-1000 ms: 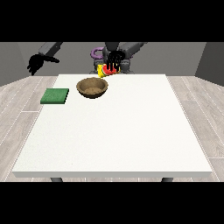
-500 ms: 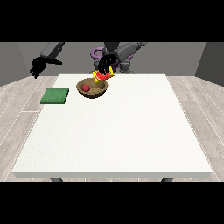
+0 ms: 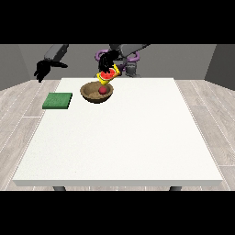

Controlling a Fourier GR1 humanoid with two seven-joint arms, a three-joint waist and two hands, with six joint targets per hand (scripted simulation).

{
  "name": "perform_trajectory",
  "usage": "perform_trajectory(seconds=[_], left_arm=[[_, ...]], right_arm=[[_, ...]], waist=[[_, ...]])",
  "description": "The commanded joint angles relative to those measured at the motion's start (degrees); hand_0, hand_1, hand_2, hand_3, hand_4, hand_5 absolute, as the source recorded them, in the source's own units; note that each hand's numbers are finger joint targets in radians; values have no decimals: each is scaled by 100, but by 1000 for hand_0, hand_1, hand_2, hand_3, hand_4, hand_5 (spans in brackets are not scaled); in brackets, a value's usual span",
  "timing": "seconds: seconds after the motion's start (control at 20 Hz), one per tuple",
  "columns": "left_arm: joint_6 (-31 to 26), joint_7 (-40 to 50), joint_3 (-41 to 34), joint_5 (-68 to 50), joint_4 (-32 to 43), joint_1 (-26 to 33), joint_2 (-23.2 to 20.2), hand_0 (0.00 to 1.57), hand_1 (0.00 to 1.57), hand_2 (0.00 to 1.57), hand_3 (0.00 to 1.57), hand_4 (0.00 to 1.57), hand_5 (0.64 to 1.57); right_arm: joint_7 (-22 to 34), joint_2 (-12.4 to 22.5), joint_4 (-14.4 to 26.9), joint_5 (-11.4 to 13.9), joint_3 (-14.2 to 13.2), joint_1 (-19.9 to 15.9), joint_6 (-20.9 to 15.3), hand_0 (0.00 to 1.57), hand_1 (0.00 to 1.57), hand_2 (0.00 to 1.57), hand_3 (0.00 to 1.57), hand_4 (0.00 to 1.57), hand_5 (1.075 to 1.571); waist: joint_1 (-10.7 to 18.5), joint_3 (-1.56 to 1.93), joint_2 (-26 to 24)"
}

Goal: Pick the cup and pour the ball into the bowl, then pick the bowl and place it on the pad

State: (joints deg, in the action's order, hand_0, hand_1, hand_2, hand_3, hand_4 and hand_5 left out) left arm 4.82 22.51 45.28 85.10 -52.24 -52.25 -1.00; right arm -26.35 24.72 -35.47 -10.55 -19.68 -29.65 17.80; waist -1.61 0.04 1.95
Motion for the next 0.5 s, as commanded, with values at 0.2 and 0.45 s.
perform_trajectory(seconds=[0.2, 0.45], left_arm=[[-786, -436, -138, 583, -384, -382, 93, 1543, 1543, 1571, 1571, 1206, 1462], [-539, -463, -313, 807, -273, -251, -50, 1516, 1516, 1571, 1571, 1201, 1462]], right_arm=[[-258, 363, 285, -56, -155, 315, 262, 0, 0, 0, 198, 0, 1518], [168, -23, 254, -209, -54, 142, 324, 0, 0, 0, 0, 429, 1555]], waist=[[275, 1, -67], [159, -2, 84]])
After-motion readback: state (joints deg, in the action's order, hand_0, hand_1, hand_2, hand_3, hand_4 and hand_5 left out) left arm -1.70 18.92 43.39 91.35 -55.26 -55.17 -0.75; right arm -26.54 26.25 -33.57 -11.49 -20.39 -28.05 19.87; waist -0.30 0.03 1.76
